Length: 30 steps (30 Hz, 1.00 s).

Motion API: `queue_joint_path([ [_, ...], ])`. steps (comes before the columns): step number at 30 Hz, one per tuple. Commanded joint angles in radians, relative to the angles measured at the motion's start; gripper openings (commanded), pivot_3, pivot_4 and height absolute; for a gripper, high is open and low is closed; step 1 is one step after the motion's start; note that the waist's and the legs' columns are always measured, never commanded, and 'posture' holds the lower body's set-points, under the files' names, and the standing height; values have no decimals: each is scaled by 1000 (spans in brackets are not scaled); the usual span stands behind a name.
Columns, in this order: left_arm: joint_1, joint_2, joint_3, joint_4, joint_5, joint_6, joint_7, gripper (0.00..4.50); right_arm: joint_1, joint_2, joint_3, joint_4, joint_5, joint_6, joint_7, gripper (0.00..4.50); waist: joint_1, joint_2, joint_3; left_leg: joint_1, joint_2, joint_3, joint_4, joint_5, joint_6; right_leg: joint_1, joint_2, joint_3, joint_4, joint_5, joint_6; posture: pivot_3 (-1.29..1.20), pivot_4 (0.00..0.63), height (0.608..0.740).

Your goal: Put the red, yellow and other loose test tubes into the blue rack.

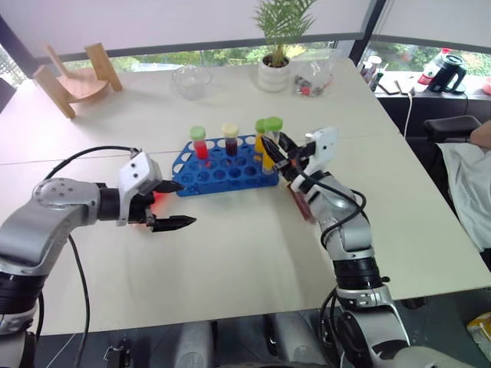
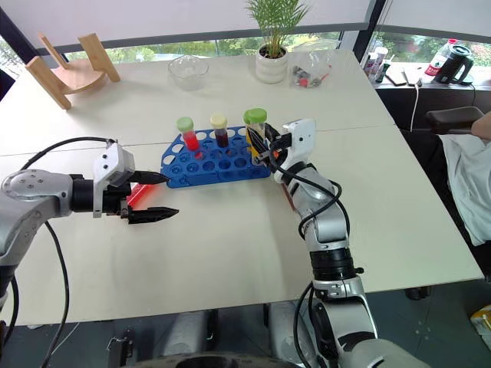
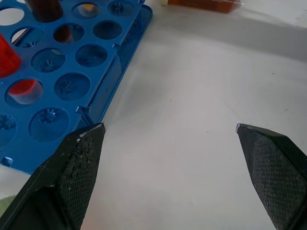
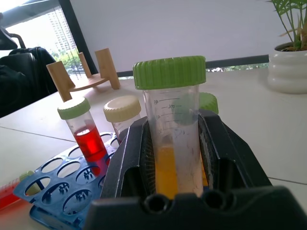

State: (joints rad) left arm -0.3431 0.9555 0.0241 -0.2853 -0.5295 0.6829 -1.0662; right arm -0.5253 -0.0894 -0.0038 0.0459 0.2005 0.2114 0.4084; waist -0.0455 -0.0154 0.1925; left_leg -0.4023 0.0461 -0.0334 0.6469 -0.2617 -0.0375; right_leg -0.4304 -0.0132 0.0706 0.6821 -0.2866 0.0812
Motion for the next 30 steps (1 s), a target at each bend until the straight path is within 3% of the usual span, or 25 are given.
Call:
queue_joint_path([
  [1,4,3,22,-22,4,-6,8,4500,-18,3,17,18,-5,-44,9,851,1,0,0,0,0,0,0,0,0,0,0,0,0,0,0,0,150,740],
  [9,20,-1,26,-30,3,-9,24,4500,-14,2,49,57,-29,-95,12,851,-2,0,0,0,0,0,0,0,0,0,0,0,0,0,0,0,150,740],
  [16,9,-2,27,-29,-2,-7,30,4500,26,-24,62,-41,-33,-67,14,4429,0,0,0,0,1,0,0,0,0,0,0,0,0,0,0,0,150,740],
  [19,-8,-5,32,-25,-14,-1,28,4500,21,-66,49,-140,0,21,34,4471,3,0,0,0,0,0,0,0,0,0,0,0,0,0,0,0,150,740],
  [24,-42,10,41,-27,-35,0,-8,4500,-22,-294,-9,-382,156,364,165,4471,5,0,0,-1,0,0,1,0,0,0,0,-1,0,0,0,0,150,740],
  [27,-40,62,31,-66,-32,-33,-83,4500,-134,-626,56,-449,283,735,388,4471,3,1,1,-1,0,0,1,0,0,0,0,-1,0,0,0,0,150,740],
  [30,-70,73,16,-78,-32,-58,-121,4500,-266,-793,190,-409,353,1005,505,4471,2,1,1,0,0,0,0,-1,2,0,0,-1,-1,-1,-1,0,150,740],
])
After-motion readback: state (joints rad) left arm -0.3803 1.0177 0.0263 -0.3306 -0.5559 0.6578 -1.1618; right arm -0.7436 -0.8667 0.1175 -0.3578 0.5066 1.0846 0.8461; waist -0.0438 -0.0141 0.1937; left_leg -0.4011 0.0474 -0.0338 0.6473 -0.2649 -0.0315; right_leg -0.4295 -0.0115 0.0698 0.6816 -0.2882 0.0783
